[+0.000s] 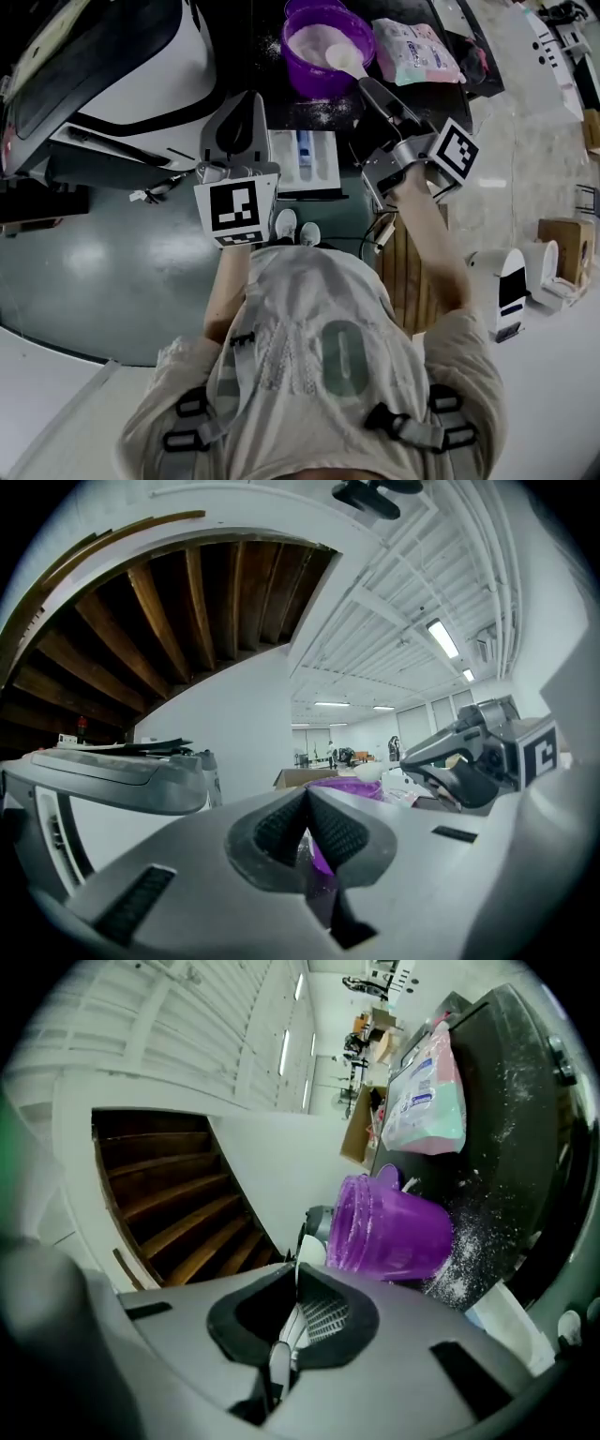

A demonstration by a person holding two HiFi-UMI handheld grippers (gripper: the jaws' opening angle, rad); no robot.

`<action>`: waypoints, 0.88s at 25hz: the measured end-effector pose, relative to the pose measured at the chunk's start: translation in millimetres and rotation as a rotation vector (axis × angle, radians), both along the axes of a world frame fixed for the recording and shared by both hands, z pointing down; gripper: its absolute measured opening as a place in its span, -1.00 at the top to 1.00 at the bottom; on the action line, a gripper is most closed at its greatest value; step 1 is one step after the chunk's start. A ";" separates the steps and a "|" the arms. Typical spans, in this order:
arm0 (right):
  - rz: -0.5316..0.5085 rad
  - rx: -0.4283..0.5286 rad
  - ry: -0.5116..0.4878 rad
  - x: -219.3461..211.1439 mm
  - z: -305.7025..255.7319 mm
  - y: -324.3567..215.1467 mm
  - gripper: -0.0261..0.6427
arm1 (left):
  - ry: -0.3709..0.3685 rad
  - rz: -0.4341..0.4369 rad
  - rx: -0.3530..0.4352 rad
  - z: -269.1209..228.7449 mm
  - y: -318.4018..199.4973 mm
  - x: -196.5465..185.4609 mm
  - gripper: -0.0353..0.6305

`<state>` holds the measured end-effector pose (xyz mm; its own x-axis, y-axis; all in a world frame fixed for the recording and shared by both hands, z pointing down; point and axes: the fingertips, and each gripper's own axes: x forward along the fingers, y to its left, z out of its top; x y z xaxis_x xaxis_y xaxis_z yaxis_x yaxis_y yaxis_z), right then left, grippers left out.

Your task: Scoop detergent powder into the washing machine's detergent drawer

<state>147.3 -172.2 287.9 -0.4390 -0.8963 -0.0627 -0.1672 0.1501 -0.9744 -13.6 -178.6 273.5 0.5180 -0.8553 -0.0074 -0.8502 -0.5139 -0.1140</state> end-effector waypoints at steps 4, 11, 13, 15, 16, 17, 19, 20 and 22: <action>0.095 0.050 -0.055 -6.5 10.7 22.9 0.89 | 0.008 0.007 0.000 2.4 14.0 2.3 0.83; 0.196 0.098 -0.115 -12.1 23.2 51.1 0.89 | 0.054 0.038 -0.032 6.4 27.0 12.6 0.83; 0.204 0.104 -0.120 -14.3 24.3 54.6 0.89 | 0.054 0.041 -0.031 7.1 27.7 15.3 0.83; 0.200 0.097 -0.128 -17.9 27.0 57.1 0.89 | 0.049 0.040 -0.035 7.5 27.8 16.6 0.83; 0.197 0.092 -0.128 -19.0 28.5 57.8 0.89 | 0.047 0.039 -0.036 7.1 27.2 17.0 0.83; 0.195 0.087 -0.127 -19.4 29.6 58.2 0.89 | 0.047 0.037 -0.036 6.5 26.1 17.2 0.83; 0.195 0.082 -0.123 -19.0 30.4 58.6 0.89 | 0.047 0.034 -0.036 5.6 23.7 17.0 0.83; 0.197 0.082 -0.117 -18.4 30.7 58.9 0.89 | 0.047 0.032 -0.036 5.8 22.5 16.3 0.83; 0.199 0.083 -0.100 -17.2 31.4 59.5 0.89 | 0.046 0.025 -0.040 7.4 20.1 13.3 0.83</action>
